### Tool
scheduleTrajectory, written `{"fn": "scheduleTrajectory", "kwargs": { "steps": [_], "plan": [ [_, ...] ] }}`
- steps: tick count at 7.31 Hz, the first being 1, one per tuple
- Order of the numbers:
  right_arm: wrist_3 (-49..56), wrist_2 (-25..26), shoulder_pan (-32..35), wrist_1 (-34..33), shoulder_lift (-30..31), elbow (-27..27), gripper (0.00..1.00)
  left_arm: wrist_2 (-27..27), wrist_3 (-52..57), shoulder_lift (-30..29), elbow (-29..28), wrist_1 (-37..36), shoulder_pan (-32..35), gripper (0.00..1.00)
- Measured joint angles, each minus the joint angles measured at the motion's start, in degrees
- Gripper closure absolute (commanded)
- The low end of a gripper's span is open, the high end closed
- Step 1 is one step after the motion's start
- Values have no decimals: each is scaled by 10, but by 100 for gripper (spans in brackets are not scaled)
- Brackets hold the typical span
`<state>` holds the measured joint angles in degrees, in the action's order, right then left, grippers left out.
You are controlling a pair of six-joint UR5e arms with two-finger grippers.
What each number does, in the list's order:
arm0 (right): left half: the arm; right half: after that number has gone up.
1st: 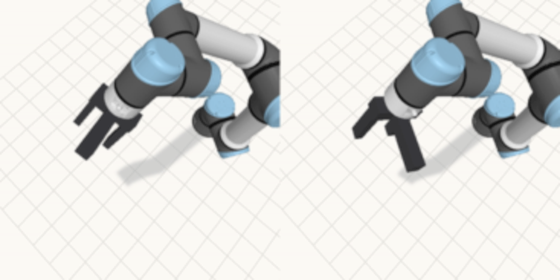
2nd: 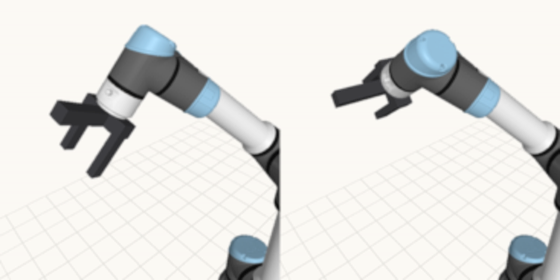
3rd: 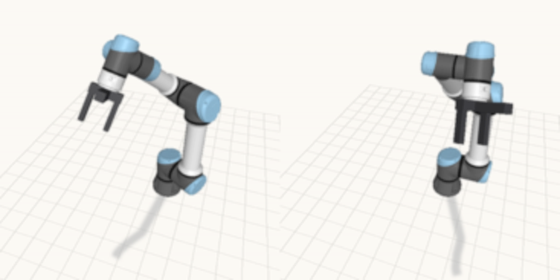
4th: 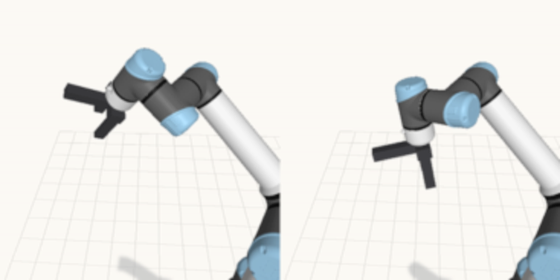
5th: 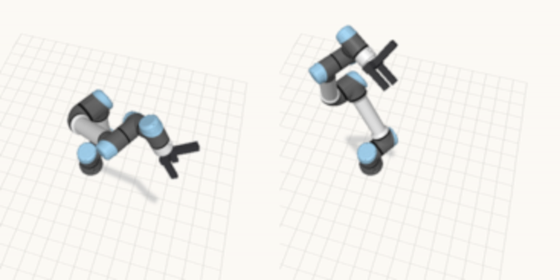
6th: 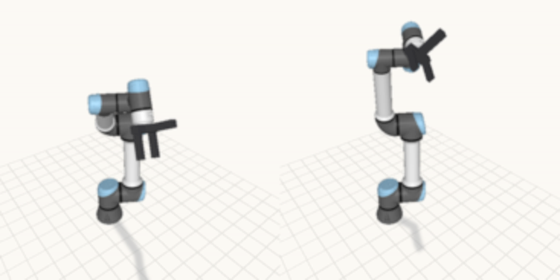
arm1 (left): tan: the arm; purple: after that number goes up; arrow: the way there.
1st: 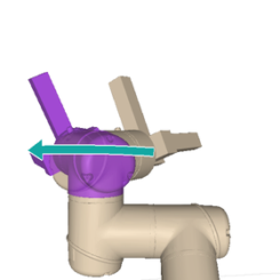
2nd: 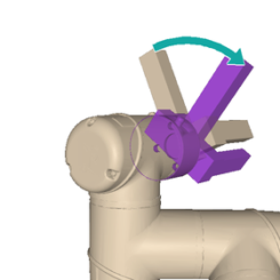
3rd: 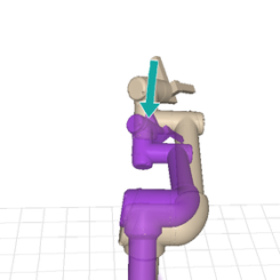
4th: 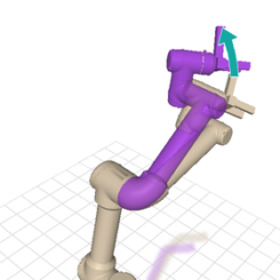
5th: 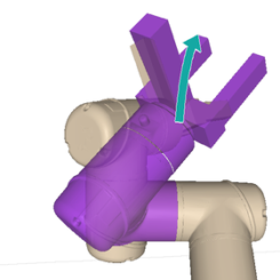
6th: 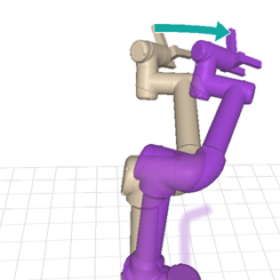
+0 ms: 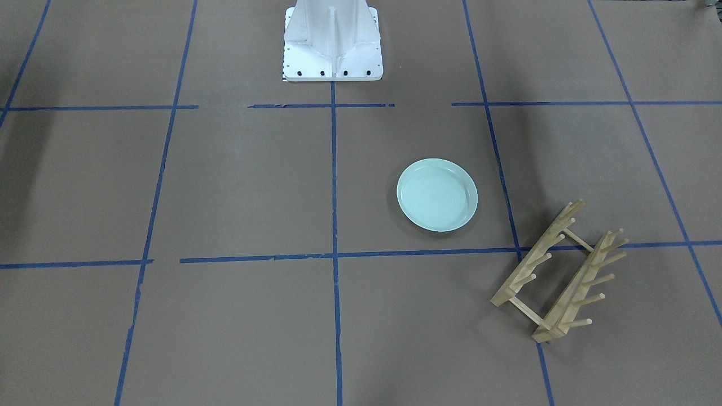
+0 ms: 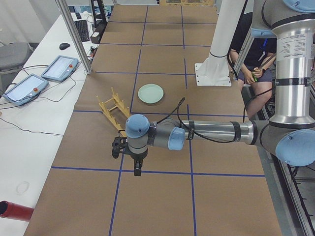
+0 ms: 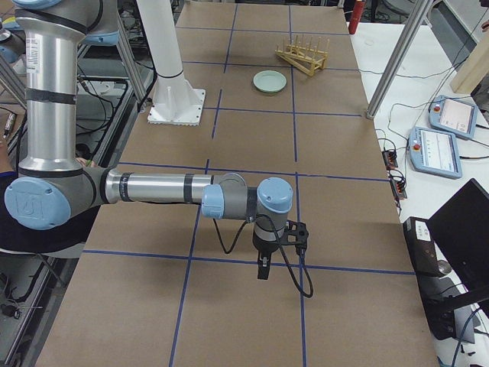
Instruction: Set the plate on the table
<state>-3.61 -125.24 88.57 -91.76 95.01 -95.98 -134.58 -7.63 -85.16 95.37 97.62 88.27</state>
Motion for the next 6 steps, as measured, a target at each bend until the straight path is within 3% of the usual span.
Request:
{"fn": "scheduleTrajectory", "kwargs": {
  "steps": [6],
  "plan": [
    [0,0,0,0,0,0,0,-20,2,-5,3,4,-1,0]
  ]
}}
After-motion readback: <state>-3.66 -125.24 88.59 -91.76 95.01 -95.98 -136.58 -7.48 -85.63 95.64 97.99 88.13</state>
